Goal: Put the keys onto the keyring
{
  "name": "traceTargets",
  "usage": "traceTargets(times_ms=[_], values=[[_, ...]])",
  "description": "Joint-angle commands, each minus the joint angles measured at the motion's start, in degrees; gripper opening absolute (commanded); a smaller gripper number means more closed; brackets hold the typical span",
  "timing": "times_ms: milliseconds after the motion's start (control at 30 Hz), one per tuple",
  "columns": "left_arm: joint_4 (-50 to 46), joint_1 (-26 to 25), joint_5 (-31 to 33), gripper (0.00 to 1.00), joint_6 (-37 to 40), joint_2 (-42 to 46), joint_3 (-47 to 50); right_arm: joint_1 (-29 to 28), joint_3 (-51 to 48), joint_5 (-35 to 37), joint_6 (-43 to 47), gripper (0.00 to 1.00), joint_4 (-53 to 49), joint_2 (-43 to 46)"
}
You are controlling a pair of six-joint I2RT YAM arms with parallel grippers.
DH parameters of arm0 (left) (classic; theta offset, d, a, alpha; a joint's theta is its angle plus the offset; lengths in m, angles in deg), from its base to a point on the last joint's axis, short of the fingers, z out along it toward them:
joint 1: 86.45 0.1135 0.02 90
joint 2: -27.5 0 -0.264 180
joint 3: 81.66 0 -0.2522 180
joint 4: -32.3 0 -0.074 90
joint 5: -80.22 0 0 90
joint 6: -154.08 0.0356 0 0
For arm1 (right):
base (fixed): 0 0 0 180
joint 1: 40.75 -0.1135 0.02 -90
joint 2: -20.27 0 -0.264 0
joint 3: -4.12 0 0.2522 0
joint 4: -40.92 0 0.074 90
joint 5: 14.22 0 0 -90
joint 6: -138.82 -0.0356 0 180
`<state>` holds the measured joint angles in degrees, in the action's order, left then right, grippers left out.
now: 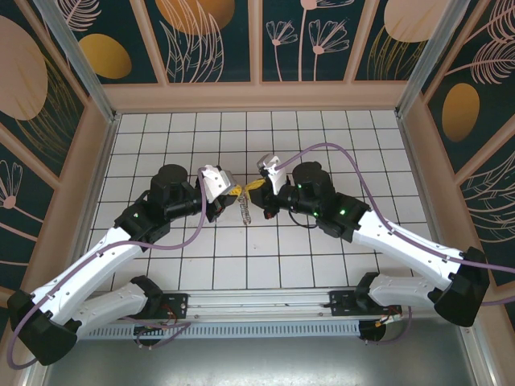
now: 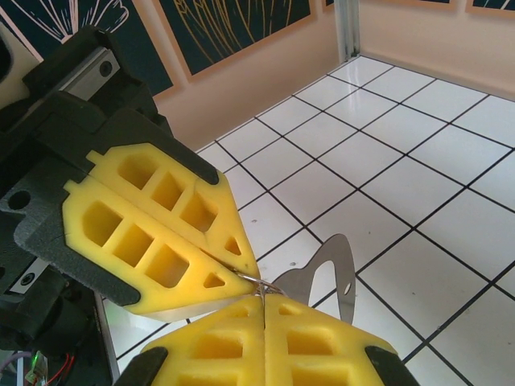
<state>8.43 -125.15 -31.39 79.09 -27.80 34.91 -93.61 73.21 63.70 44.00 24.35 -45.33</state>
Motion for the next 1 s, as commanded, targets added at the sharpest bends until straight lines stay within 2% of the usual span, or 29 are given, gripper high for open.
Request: traceTargets(times_ms=[0, 967], values=[[1.06, -0.19, -0.28, 0.0, 1.07, 1.34, 0.1, 0.71, 0.76, 0.91, 0.86, 0.0, 1.66, -0.02], [1.06, -0.17, -1.29, 0.0, 1.19, 1.85, 0.23, 3.07, -1.24, -0.23, -0.48, 0.0, 3.51, -0.66]])
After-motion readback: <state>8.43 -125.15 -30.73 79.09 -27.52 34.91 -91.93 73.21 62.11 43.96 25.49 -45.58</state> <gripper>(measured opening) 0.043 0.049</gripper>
